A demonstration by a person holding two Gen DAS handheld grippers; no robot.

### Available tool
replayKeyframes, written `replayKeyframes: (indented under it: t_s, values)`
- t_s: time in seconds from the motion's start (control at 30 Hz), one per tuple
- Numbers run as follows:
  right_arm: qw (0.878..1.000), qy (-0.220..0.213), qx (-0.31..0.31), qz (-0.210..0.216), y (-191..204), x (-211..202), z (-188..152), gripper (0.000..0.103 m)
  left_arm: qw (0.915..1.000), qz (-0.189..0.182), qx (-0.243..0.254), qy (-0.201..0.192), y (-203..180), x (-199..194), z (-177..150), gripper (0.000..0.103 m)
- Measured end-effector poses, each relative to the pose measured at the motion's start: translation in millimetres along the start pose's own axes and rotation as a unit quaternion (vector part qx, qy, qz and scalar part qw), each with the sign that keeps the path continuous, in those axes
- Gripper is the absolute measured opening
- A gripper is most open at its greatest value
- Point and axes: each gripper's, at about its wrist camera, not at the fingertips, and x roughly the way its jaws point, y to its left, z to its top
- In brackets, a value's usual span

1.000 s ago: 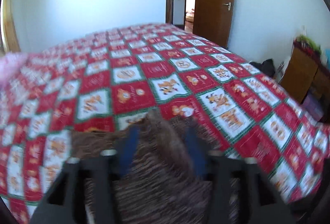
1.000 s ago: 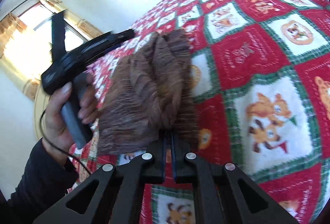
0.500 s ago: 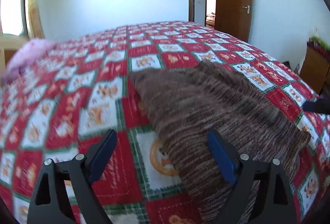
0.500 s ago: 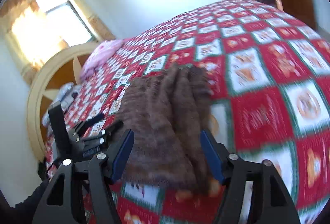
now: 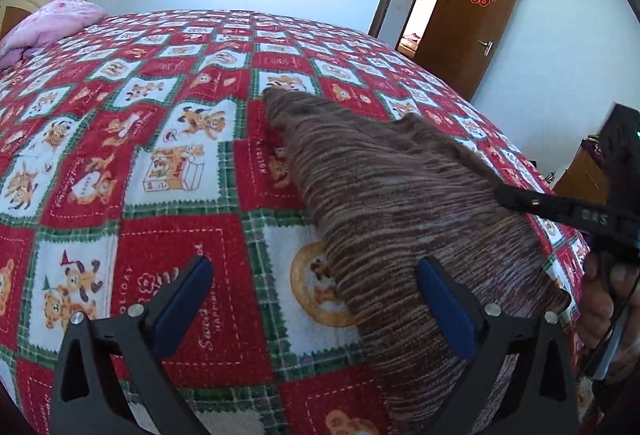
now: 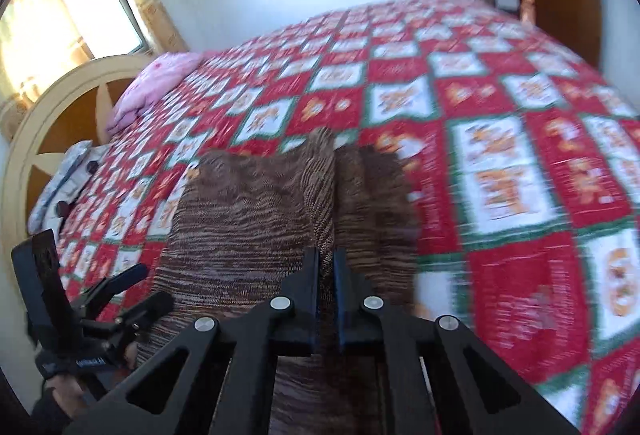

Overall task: Fold small clothes
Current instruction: 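Open both grippers to release the folded sweater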

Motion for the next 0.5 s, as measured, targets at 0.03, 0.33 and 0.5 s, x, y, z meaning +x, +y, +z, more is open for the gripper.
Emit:
replayKeyframes:
  t_s: [0.03,0.33,0.5]
  values:
    - [1.0,0.001,0.0,-0.006,-3.7,-2.2,-2.3,0.006,1.0,-0.001,0.007,0.001,-3.3,1.1,-0.5,0.103]
    - [0.999,-0.019,0.017,0.04,-16.5,5.2,20.9,0.053,0.9999,0.003,0.011,0.007,-3.8,4.1,-1.3,0.103]
    - [1.0,0.023,0.012,0.017,-19.8,36.9,40.5,0.051,0.9998,0.007,0.017,0.003,-6.1,3.2,-2.0,0.103]
